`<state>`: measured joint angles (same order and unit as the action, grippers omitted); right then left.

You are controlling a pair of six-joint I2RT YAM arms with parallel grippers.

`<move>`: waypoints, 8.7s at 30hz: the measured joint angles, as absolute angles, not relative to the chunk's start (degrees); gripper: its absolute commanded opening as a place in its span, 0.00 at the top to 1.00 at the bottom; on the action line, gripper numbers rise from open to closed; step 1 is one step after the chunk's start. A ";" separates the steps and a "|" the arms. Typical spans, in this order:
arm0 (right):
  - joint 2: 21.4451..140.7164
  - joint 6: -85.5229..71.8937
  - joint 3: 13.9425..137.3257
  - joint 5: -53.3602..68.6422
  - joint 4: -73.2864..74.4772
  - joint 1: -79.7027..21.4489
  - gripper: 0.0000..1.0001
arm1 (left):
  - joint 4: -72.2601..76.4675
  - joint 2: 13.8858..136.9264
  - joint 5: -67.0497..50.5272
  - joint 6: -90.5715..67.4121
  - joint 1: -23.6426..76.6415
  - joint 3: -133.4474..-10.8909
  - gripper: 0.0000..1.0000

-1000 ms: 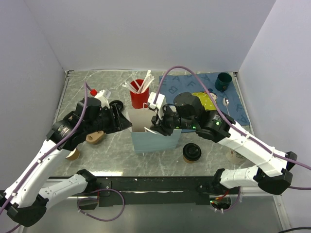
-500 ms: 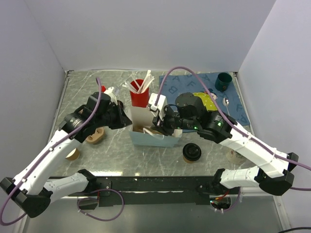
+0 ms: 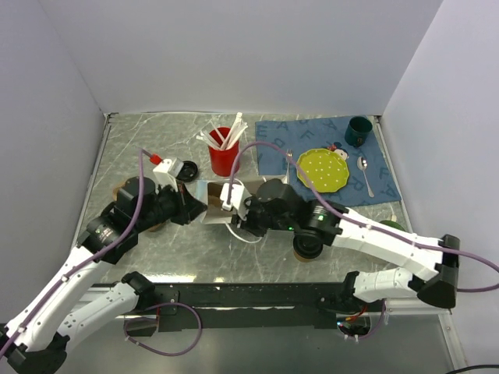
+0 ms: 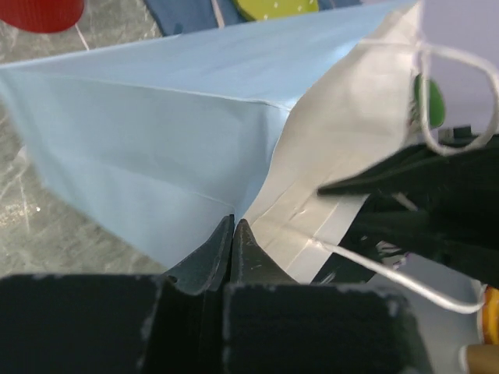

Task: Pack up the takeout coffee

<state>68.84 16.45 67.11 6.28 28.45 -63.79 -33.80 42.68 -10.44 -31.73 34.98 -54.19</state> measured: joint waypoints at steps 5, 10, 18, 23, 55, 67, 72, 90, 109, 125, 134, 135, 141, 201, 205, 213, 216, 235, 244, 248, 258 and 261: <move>71.55 16.56 65.32 0.32 26.13 -64.88 0.65 | -33.43 40.18 -11.14 -29.32 34.98 -50.11 0.99; 69.93 16.58 65.34 -1.10 24.67 -65.36 0.54 | -33.61 38.41 -11.14 -26.48 34.98 -49.87 0.99; 63.68 17.96 66.02 0.05 24.80 -65.39 0.60 | -33.58 38.20 -11.16 -24.64 34.98 -49.84 0.99; 65.71 19.57 67.22 0.73 24.01 -65.39 0.67 | -33.56 38.20 -11.16 -24.21 34.98 -49.82 0.99; 70.26 24.95 53.87 -3.05 19.38 -68.66 0.53 | -42.85 36.95 -12.56 -32.45 34.98 -51.99 0.82; 81.08 27.57 58.78 -4.12 18.81 -67.72 0.50 | -42.52 39.03 -14.22 -33.36 34.98 -53.01 0.99; 84.58 28.60 59.42 -8.69 16.38 -67.22 0.50 | -41.95 39.22 -13.74 -34.61 34.74 -53.01 0.99; 86.26 27.29 55.09 -17.96 11.49 -65.06 0.49 | -41.08 38.52 -13.02 -37.17 34.87 -53.01 0.99; 84.88 29.54 52.75 -10.22 10.55 -59.83 0.65 | -39.86 39.27 -13.76 -38.68 34.98 -53.01 0.99; 83.94 29.91 54.17 -6.96 11.40 -59.66 1.00 | -40.95 39.40 -12.51 -38.54 34.98 -53.19 0.99; 74.83 28.99 57.74 -0.54 19.18 -59.59 1.00 | -45.04 45.84 -9.50 -37.19 35.03 -60.10 0.99; 74.67 28.71 59.05 0.43 20.99 -59.59 1.00 | -45.87 47.27 -9.17 -37.04 35.03 -61.54 0.99; 73.91 27.86 66.63 3.16 30.41 -59.86 1.00 | -54.76 58.11 -7.51 -35.92 34.96 -74.98 0.99; 70.43 40.51 71.99 -9.65 34.00 -59.96 0.98 | -65.67 78.43 -15.14 -35.57 24.05 -94.85 0.59; 70.50 41.17 71.99 -9.47 33.85 -59.51 0.93 | -63.48 78.48 -15.09 -35.57 24.05 -94.63 0.59; 70.65 42.30 71.96 -8.27 33.87 -59.16 0.84 | -61.65 79.20 -14.44 -35.33 24.08 -91.11 0.60; 70.74 42.70 71.96 -7.66 33.87 -58.89 0.85 | -61.10 79.50 -14.11 -35.14 24.05 -91.09 0.60; 70.72 40.38 72.66 -4.23 36.05 -57.93 0.63 | -58.26 79.70 -13.69 -34.46 24.05 -88.53 0.60; 70.19 35.24 74.61 -2.28 38.57 -57.60 0.54 | -58.11 79.77 -13.98 -34.06 24.08 -88.60 0.60; 68.75 28.77 75.13 -1.39 38.61 -56.31 0.50 | -58.04 79.77 -14.11 -34.06 24.08 -88.55 0.60; 68.97 7.46 77.84 -4.10 39.90 -54.22 0.49 | -55.83 79.66 -14.79 -34.06 24.05 -86.70 0.60; 72.40 -0.64 83.88 -7.31 42.44 -54.22 0.48 | -55.83 79.55 -14.81 -34.09 24.05 -86.35 0.60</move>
<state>72.40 -0.64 83.88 -7.31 42.44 -54.22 -55.83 79.55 -14.81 -34.09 24.05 -86.35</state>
